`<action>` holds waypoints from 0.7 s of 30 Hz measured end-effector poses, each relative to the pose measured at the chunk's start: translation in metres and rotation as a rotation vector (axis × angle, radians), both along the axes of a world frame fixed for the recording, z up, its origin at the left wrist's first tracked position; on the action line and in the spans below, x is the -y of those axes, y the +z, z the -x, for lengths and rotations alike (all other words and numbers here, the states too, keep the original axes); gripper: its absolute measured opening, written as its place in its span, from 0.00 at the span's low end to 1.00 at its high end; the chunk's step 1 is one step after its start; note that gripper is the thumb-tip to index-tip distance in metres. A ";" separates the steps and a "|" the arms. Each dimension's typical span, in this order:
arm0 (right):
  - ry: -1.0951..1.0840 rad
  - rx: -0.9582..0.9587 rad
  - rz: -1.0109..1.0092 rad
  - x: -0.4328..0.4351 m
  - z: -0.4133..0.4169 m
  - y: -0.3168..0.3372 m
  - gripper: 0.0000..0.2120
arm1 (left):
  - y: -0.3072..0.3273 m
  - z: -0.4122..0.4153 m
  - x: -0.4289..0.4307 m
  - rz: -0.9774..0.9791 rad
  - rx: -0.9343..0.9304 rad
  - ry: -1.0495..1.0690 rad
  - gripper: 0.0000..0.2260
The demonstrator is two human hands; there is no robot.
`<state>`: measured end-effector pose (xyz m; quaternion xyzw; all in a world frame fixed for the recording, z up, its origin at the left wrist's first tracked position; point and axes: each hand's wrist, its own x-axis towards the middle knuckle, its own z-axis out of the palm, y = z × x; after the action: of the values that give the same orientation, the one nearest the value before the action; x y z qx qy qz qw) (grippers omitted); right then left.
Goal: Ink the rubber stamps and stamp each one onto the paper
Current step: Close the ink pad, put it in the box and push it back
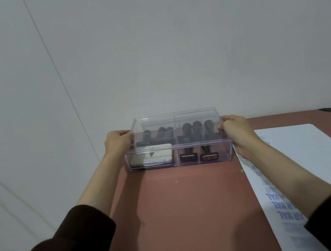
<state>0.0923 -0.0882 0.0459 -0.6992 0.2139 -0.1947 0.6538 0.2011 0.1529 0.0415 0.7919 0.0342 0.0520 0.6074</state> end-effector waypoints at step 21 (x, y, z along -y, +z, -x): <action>-0.027 -0.004 0.110 0.048 0.034 0.012 0.19 | 0.043 0.076 0.042 -0.303 0.543 0.114 0.14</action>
<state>0.0579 -0.1357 0.0583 -0.7314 0.2137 -0.2134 0.6115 0.1256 0.1114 0.0846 0.8275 -0.0931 0.3000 0.4654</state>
